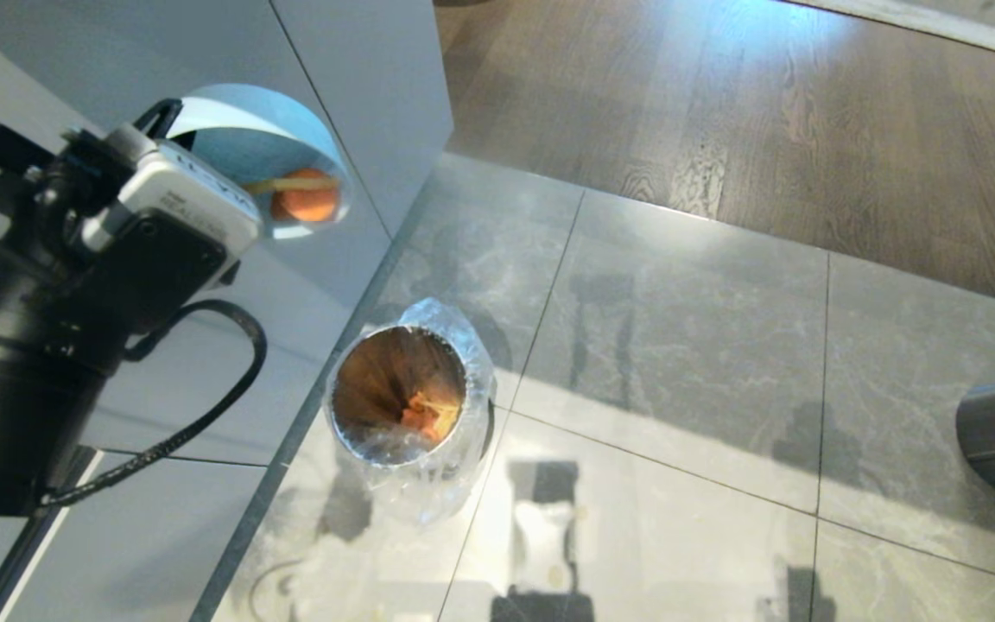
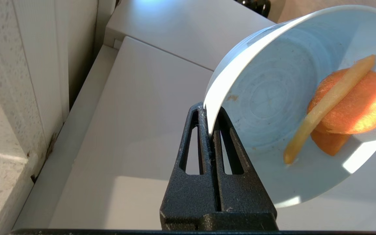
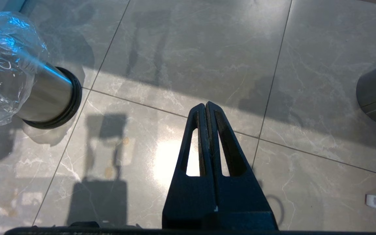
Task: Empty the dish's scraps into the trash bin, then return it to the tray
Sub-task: Pour the leftover food from the bowl into the trash can
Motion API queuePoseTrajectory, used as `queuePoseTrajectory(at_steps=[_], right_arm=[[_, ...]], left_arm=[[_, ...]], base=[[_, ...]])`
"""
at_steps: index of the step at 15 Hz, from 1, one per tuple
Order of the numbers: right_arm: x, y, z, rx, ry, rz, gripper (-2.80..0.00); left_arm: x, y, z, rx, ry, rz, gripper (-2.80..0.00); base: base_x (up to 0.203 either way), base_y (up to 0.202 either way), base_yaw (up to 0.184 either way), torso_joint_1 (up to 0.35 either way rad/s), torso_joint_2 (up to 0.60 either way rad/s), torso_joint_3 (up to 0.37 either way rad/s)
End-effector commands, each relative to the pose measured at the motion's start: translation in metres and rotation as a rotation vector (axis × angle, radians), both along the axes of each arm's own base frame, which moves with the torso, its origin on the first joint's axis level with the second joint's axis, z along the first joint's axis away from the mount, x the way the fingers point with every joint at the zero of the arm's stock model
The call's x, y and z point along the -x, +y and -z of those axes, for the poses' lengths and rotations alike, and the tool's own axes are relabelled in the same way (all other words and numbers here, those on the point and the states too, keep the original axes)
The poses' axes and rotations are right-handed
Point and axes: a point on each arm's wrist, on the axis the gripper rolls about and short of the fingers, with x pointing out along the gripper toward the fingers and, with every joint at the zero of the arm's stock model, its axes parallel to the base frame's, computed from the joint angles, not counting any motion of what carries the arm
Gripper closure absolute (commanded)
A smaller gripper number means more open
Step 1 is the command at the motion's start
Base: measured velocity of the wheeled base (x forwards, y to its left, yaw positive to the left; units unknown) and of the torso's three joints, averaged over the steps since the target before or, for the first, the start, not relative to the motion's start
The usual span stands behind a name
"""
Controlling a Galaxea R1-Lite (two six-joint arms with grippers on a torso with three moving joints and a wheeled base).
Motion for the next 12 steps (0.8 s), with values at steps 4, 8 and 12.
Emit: queuePoseTrajectory(at_steps=[4, 8, 12], right_arm=[[0.0, 0.0, 0.0002, 0.0, 0.0, 0.0, 0.0], [0.0, 0.0, 0.0, 0.0, -0.001, 0.0, 0.0], [0.0001, 0.0, -0.0002, 0.0, -0.002, 0.0, 0.0]], left_arm=[[0.0014, 0.0005, 0.002, -0.002, 0.001, -0.002, 0.0], [-0.0008, -0.0006, 0.004, -0.008, 0.01, -0.004, 0.0], [0.0, 0.0001, -0.0001, 0.004, -0.004, -0.005, 0.0]], base=[[0.0, 0.0, 0.0, 0.0, 0.0, 0.0], [0.0, 0.0, 0.0, 0.0, 0.0, 0.0], [0.0, 0.0, 0.0, 0.0, 0.0, 0.0]])
